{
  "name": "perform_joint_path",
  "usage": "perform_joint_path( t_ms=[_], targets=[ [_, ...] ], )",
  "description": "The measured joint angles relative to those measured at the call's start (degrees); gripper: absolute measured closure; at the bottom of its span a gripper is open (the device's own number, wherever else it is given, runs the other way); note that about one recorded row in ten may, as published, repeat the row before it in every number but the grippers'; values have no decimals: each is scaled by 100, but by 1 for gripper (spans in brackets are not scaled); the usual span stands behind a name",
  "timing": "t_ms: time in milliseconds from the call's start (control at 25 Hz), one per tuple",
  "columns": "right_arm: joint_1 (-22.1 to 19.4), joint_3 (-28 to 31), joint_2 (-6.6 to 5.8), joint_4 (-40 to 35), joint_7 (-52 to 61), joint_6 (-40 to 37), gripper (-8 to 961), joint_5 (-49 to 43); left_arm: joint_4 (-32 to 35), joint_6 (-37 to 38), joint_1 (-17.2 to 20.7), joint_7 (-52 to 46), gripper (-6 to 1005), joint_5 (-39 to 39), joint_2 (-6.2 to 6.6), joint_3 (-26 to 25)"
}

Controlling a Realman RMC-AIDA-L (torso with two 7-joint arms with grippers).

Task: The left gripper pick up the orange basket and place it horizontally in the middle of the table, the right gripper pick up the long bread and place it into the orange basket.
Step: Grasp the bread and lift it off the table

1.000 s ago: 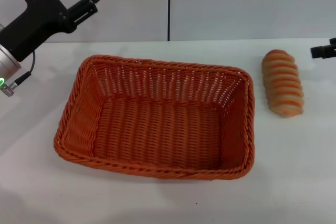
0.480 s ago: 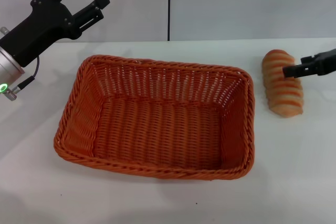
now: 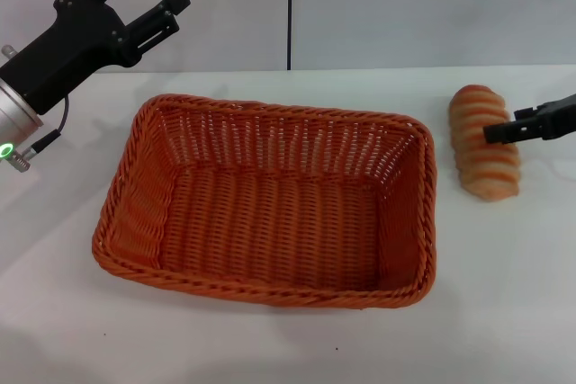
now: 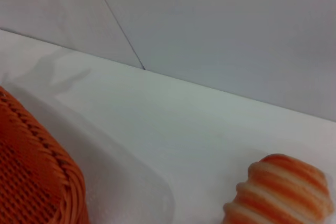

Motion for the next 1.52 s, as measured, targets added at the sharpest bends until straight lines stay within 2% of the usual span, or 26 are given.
perform_joint_path(
  t_ms=[600, 840, 1040, 1280, 1520],
  targets=[
    [76, -48, 136, 162, 4, 212, 180, -234, -1, 20, 40, -10, 170, 0, 9, -14],
    [163, -274, 143, 348, 8, 369, 180, -271, 0, 20, 42, -56, 170, 0, 9, -15],
    [97, -278, 188, 174, 12, 294, 180, -245, 0, 60, 56, -61, 170, 0, 12, -28],
    [-45, -278, 317, -204, -3, 183, 297, -224, 0, 81, 68, -53, 170, 1, 15, -40],
    [-57, -226, 324, -255, -5, 171, 366, -224, 0, 81, 68, -52, 170, 0, 18, -46]
  ],
)
